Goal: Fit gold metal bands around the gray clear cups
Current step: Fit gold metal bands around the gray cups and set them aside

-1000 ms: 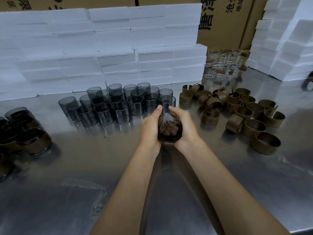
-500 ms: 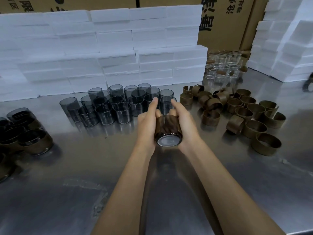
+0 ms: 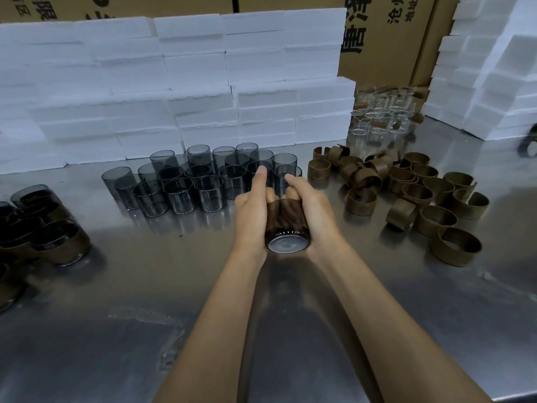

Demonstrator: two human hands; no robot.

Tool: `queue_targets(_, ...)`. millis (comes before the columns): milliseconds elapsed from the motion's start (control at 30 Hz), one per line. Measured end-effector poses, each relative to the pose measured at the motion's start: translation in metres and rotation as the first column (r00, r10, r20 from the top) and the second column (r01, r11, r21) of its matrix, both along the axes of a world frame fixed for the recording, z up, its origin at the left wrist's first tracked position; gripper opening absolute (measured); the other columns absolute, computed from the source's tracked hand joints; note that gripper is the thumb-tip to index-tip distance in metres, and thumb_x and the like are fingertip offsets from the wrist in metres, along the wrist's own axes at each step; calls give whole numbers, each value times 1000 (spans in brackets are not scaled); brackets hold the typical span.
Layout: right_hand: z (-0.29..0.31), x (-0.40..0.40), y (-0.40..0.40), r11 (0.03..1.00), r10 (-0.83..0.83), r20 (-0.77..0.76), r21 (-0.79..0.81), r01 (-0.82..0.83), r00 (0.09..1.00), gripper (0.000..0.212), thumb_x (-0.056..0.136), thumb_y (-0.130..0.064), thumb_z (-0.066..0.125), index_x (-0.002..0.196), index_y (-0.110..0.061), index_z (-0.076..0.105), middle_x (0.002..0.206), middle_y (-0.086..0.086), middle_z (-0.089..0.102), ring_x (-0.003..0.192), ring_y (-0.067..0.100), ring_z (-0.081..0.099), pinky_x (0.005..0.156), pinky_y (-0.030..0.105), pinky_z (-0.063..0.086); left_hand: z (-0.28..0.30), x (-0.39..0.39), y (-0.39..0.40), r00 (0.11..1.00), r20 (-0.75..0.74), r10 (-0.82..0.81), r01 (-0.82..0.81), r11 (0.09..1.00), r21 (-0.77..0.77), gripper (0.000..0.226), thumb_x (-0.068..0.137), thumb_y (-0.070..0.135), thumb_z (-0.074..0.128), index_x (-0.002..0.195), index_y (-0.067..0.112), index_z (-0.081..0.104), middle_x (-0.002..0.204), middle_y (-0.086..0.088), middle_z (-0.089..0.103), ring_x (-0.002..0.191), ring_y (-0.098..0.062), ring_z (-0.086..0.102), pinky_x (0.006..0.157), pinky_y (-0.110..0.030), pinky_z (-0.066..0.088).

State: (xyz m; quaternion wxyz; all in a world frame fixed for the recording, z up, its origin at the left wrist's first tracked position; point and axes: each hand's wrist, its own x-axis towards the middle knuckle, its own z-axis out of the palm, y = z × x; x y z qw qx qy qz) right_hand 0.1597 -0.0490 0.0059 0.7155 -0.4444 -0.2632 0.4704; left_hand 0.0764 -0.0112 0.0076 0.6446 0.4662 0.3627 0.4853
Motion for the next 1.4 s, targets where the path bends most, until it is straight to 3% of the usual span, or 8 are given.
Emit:
queue_targets(400,0,1,2,999,-26,-16,-44,26,1000,54,100,-32,56,50,-18,40,50,2,36,47,16,40,56,30,38,6,-5,0,994,-83,72,-56,981,186,72,103,50,51,37,24,41,42,8,36,42,-9,38,53,-23,38)
queue_targets(533,3,10,-7,949,232,-217,-164,-270,948,39,99,-43,55,81,-11,68,79,11,68,66,24,68,64,35,58,9,-7,2,974,-160,162,-74,890,450,67,99,58,49,42,22,46,42,9,44,45,-7,45,55,-20,42)
queue_targets(633,2,12,-10,867,371,-265,-244,-435,890,46,96,-48,54,89,-7,74,84,18,73,66,35,72,52,34,59,5,-10,7,961,-187,203,-73,841,536,58,96,57,52,47,28,59,60,3,66,76,-13,65,80,-27,51)
queue_targets(800,0,23,-8,943,268,-294,-114,-312,917,47,97,-39,49,122,0,58,86,24,67,66,33,67,49,30,54,8,-14,7,974,-175,142,-58,909,413,48,109,33,43,79,15,76,90,1,78,91,-9,69,86,-24,50)
queue_targets(967,-3,37,-9,972,197,-338,-53,-228,920,43,96,-34,52,118,2,60,87,21,67,71,30,69,59,34,59,12,-19,5,962,-272,17,79,939,335,27,100,4,48,109,13,72,106,1,76,91,-4,63,81,-22,48)
queue_targets(1133,-4,40,-7,988,119,-326,-56,-145,938,43,99,-40,48,112,-3,64,86,16,73,74,26,70,69,36,57,10,-15,-1,885,-437,-161,351,848,398,50,87,-6,64,121,29,60,130,-3,58,113,-12,56,90,-17,45)
queue_targets(1233,-4,35,-2,995,-3,-291,-93,-25,957,52,105,-49,40,122,-6,63,106,19,73,96,30,69,90,44,55,-3,-2,-9,795,-606,-35,416,758,503,69,74,9,79,134,32,54,139,4,40,130,-12,40,110,-20,33)
queue_targets(1400,-2,32,0,993,-5,-291,-111,-28,957,65,109,-50,29,139,3,52,127,26,64,102,33,66,76,37,58,-6,-3,-2,903,-430,-27,255,838,483,64,78,-5,81,130,24,57,130,5,53,118,-6,56,95,-16,46)
